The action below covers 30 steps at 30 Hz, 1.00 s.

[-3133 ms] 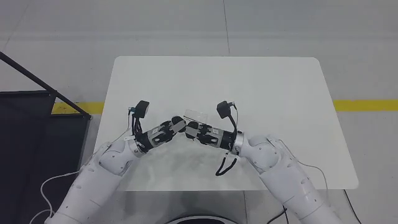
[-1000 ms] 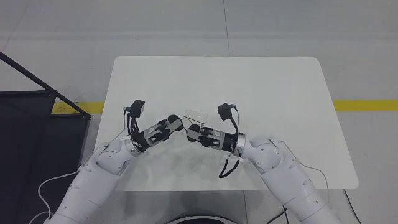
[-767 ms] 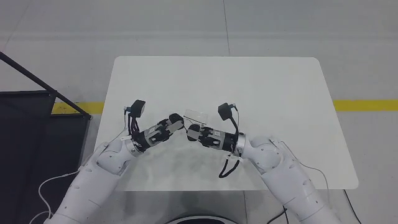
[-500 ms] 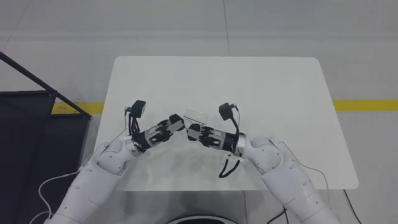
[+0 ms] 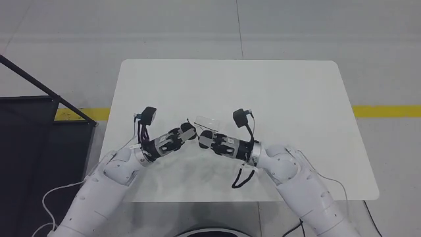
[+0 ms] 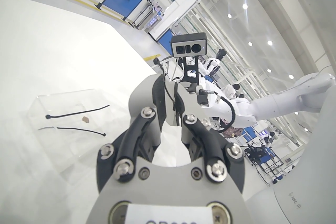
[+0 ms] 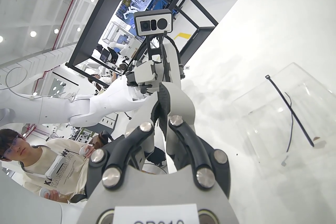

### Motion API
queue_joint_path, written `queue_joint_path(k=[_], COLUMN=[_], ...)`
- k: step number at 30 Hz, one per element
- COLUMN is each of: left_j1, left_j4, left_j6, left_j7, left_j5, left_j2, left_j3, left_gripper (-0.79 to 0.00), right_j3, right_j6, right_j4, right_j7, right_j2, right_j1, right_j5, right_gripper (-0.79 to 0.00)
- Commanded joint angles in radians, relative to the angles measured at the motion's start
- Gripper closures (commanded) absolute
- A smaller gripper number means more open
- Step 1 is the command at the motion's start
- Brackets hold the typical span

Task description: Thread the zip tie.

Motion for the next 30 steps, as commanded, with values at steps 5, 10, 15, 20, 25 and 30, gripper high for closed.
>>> queue_joint_path(k=[5,10,15,20,25,30], left_j1=[0.000,-0.001,-0.001,-0.001,0.001,0.002], left_j4=[-0.001,-0.002,-0.004,-0.005,-0.006,-0.006], left_j6=[0.000,0.000,0.000,0.000,0.000,0.000], left_j7=[-0.003,-0.009,-0.013,-0.016,-0.013,-0.008], left_j5=[-0.003,-0.006,-0.010,-0.008,-0.006,0.001], left_j2=[0.000,0.000,0.000,0.001,0.001,0.001], left_j3=[0.001,0.001,0.001,-0.001,-0.003,-0.007], left_gripper=[-0.142,-0.089,0.000,0.000,0.000,0.000], right_j3=[0.000,-0.001,-0.002,-0.003,-0.002,0.002], right_j6=[0.003,0.004,0.004,0.007,0.009,0.008], right_j4=[-0.001,-0.001,-0.001,0.000,-0.001,0.000], right_j7=[0.005,0.007,0.009,0.010,0.007,0.005], right_j2=[0.000,-0.001,-0.001,-0.002,-0.003,-0.002], right_j1=[0.001,0.001,0.003,0.004,0.003,0.001], right_j5=[-0.002,-0.003,-0.005,-0.005,-0.005,-0.005], right_gripper=[0.000,0.000,0.000,0.000,-0.132,-0.496])
